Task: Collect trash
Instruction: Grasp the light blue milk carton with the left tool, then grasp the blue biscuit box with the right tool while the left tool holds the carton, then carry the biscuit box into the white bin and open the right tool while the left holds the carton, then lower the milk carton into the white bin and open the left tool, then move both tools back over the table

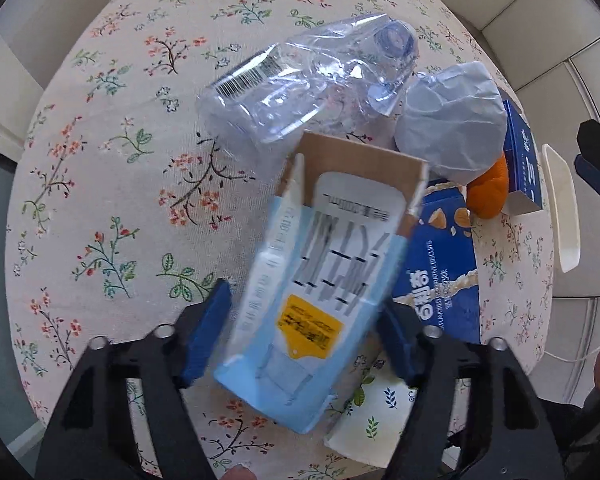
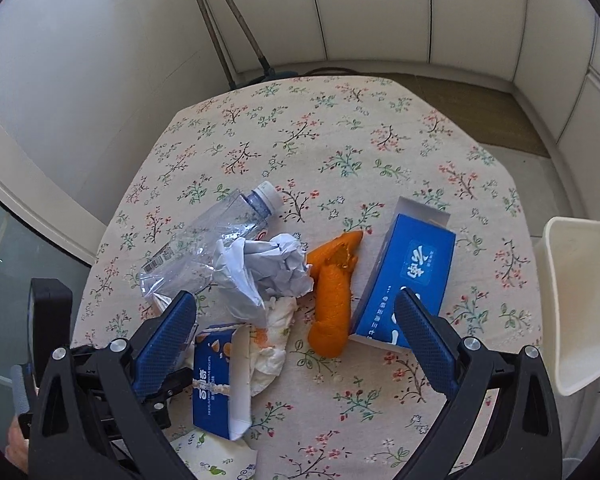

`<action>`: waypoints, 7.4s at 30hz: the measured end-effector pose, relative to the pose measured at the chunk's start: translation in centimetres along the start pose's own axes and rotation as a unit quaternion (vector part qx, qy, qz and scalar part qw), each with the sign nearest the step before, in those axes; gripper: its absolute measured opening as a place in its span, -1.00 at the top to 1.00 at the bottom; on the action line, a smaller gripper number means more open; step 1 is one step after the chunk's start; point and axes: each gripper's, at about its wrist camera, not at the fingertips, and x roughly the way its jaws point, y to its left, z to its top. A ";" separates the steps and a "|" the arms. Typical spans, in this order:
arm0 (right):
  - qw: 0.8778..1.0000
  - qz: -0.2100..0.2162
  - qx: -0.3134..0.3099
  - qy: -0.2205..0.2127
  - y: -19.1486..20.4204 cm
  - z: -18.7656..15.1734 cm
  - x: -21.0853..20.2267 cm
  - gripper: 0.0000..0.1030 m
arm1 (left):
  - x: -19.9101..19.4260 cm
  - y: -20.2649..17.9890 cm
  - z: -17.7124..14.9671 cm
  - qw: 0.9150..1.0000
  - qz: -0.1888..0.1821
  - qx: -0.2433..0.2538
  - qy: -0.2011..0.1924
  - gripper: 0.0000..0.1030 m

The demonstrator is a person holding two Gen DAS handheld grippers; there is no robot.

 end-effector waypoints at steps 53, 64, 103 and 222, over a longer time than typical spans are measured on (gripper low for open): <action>0.980 0.011 -0.151 0.128 7.4 -5.7 3.7 -0.13 | -7.0 5.7 -2.2 0.993 0.088 -0.075 -0.020 -0.59; 0.984 0.034 -0.143 0.100 7.9 -4.7 2.8 -0.13 | -4.2 6.7 -2.5 0.995 0.075 -0.071 0.005 0.42; 0.984 -0.015 -0.050 -0.168 -0.1 -0.7 -9.7 -0.14 | -15.2 -3.4 -0.1 0.958 -0.015 -0.071 -0.277 0.42; 0.937 -0.252 0.052 -0.234 -11.2 -2.3 -14.9 -0.87 | -11.5 -19.0 1.7 0.942 0.063 0.060 -0.324 -0.83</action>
